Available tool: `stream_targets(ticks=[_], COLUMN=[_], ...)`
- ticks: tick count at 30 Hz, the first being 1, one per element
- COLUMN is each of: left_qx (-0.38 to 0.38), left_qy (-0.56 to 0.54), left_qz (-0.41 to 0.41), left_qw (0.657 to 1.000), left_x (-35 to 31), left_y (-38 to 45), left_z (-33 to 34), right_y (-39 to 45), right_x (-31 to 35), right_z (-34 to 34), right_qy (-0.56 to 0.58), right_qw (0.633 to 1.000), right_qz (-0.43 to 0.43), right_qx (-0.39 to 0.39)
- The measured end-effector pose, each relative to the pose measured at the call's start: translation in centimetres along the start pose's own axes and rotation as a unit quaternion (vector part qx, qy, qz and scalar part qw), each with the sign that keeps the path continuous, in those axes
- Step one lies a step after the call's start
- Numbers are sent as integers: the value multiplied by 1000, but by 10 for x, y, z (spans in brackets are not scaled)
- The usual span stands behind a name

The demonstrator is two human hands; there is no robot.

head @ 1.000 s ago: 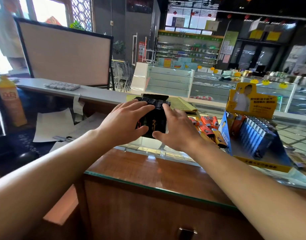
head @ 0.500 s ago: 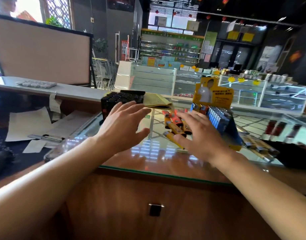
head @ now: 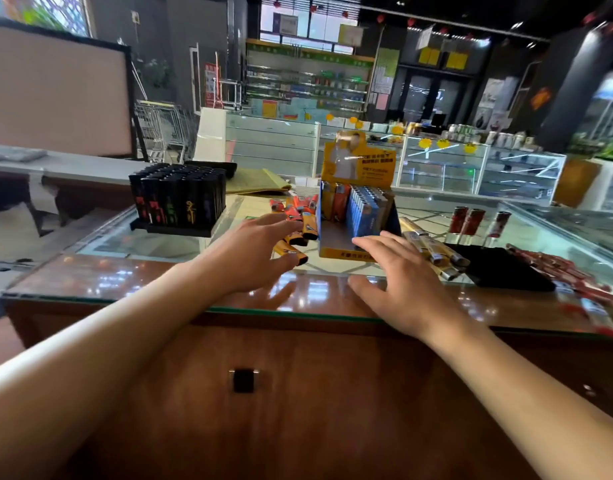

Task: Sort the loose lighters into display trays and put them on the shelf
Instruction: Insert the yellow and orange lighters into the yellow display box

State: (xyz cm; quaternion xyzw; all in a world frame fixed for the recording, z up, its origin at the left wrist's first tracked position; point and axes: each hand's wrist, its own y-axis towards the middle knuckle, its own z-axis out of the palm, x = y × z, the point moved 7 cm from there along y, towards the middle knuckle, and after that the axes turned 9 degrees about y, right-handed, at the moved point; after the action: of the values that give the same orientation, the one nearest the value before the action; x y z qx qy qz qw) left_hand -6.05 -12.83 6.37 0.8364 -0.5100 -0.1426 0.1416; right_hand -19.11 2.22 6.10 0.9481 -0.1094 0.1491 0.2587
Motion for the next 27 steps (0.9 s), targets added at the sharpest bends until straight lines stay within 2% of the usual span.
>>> stream_targets(ticks=[4, 6, 12, 16, 21, 25, 27], left_qx=[92, 103, 73, 40, 1, 81, 119], left_qy=[12, 22, 29, 27, 81, 69, 67], left_qz=[-28, -39, -32, -57, -95, -100, -77], left_qw=[995, 994, 996, 997, 992, 989, 988], left_x=[-7, -10, -22, -19, -4, -10, -14], left_y=[7, 1, -17, -17, -3, 13, 15], left_z=[21, 23, 12, 3, 2, 21, 29], right_y=[0, 0, 0, 0, 8, 15, 19], right_x=[1, 1, 1, 0, 5, 10, 10], right_z=[1, 2, 1, 2, 0, 6, 9], right_qy=[16, 20, 30, 38, 49, 42, 40], right_qw=[1000, 999, 999, 999, 998, 998, 998], right_qz=[-13, -23, -36, -37, -40, -50, -51], right_qx=[-11, -9, -11, -12, -21, -14, -15])
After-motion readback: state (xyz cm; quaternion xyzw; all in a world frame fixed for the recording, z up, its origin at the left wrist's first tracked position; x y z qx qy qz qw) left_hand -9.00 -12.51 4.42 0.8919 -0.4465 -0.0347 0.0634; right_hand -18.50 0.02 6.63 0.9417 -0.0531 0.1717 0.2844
